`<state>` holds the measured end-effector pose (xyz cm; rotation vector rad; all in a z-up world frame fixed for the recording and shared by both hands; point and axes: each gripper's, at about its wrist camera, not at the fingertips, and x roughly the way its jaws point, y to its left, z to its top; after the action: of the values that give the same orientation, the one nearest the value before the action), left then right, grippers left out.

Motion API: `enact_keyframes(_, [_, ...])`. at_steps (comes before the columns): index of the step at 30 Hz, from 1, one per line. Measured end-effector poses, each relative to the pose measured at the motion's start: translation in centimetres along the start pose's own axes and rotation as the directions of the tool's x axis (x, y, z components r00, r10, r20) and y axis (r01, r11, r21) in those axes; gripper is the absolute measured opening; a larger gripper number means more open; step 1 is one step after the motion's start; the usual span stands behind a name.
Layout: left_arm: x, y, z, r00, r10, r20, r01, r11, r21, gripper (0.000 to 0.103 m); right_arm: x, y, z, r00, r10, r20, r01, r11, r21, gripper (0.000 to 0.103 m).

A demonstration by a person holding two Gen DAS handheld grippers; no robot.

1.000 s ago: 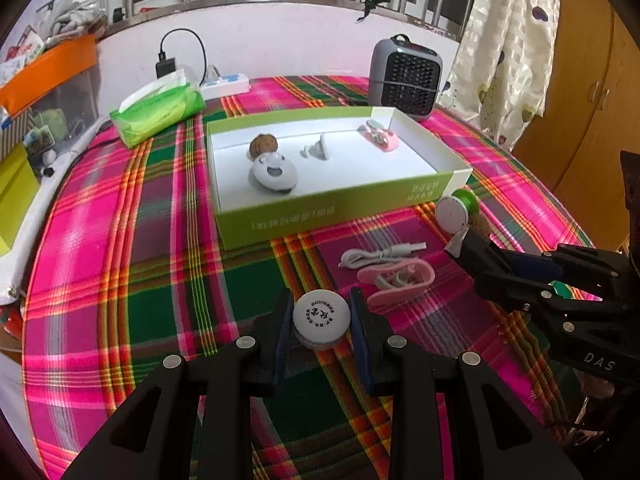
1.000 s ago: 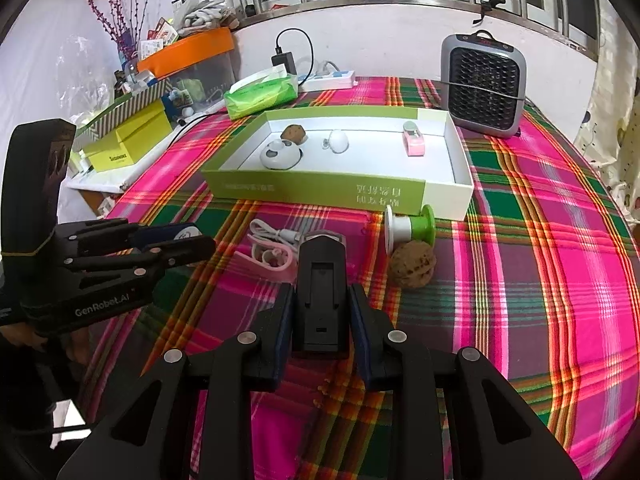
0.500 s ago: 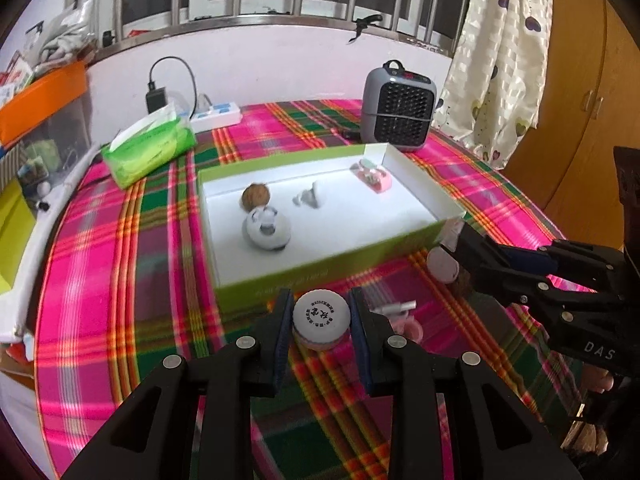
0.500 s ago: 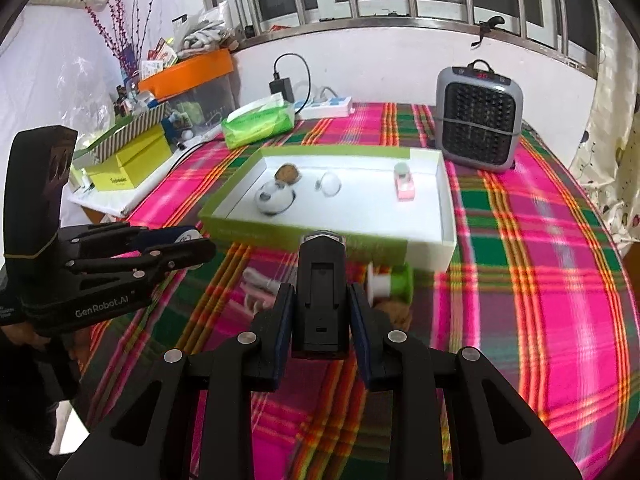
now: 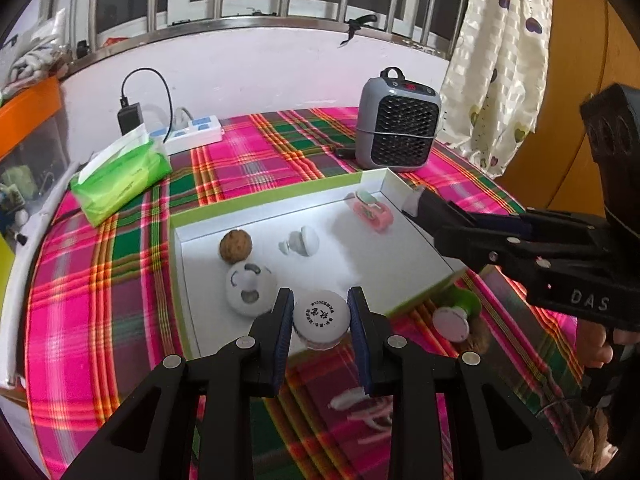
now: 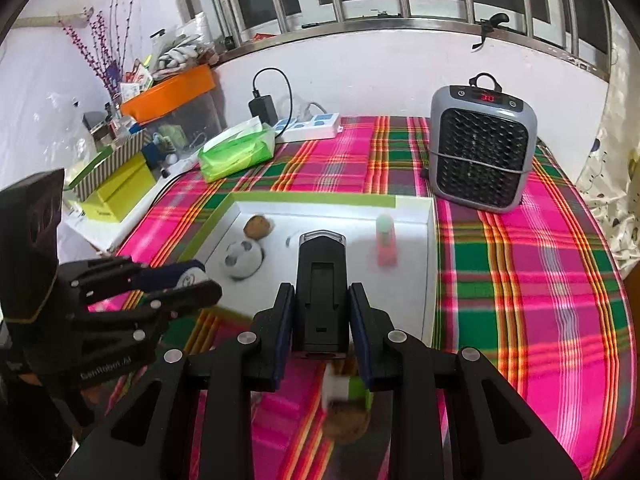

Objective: Organize objects
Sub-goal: 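Lower the white tin into the white box while right tool lowers the black case there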

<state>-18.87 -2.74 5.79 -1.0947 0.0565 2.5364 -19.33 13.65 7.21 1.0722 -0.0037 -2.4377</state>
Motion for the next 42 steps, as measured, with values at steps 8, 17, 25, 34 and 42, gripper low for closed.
enact_keyframes(8, [1.9,0.5,1.2,1.0,-0.01,-0.018,0.01,1.0,-0.011,0.025,2.7,-1.1,2.1,0.999,-0.001,-0.044,0.001,1.0,-0.008,0.028])
enact_keyframes(17, [4.4,0.7,2.1,0.999,-0.007,-0.045,0.006,1.0,-0.018,0.025,6.3,-2.4,3.3,0.995,0.0,-0.102,0.001,1.0,0.01,0.028])
enact_keyframes(25, [6.3,1.0,2.4,0.997,0.001,-0.081,-0.002,1.0,-0.009,0.025,8.4,-2.6,3.6,0.99,-0.003,-0.142,0.002,1.0,-0.01,0.028])
enact_keyframes(34, [7.4,1.0,2.4,0.995,0.005,-0.102,-0.005,1.0,-0.002,0.025,9.8,-3.1,3.7,0.986,-0.01,-0.167,0.007,1.0,-0.017,0.028])
enact_keyframes(42, [7.8,0.9,2.4,0.994,0.004,-0.112,-0.005,1.0,-0.001,0.025,10.0,-2.7,3.8,0.986,-0.017,-0.164,0.011,0.999,-0.04,0.028])
